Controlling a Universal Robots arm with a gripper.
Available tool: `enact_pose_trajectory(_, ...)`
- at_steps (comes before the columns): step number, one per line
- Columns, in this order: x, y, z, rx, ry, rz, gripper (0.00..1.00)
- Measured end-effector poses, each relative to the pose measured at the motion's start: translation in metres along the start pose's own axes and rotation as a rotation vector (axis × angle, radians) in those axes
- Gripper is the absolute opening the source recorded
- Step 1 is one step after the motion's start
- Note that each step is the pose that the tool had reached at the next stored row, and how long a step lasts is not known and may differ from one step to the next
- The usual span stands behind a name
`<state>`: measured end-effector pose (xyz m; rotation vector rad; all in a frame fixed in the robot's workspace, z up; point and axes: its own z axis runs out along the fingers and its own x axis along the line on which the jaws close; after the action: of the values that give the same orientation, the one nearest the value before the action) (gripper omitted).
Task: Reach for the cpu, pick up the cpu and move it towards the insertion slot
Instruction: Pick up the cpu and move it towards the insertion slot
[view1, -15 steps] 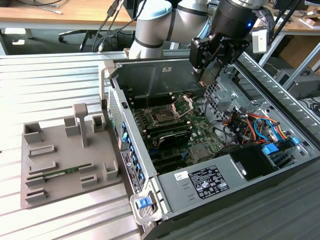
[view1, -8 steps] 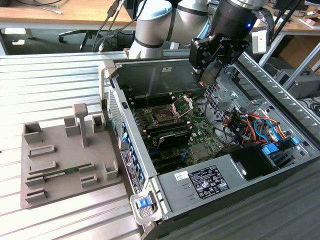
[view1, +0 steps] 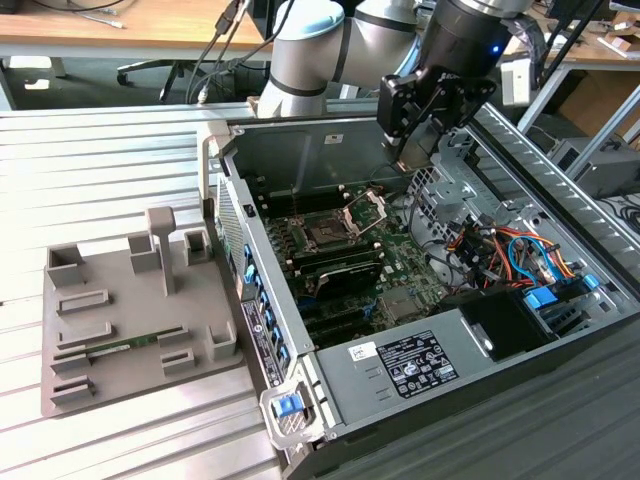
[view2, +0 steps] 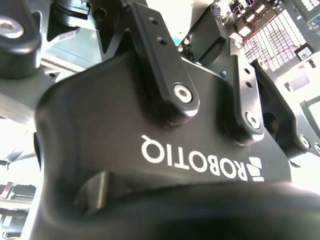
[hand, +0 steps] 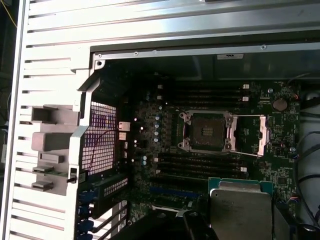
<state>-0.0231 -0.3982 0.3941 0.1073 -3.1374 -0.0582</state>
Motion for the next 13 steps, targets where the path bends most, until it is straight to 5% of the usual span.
enact_pose_trajectory(13, -0.0004, 0.005, 0.0016, -0.0001, -0.0001, 0.0, 0.55)
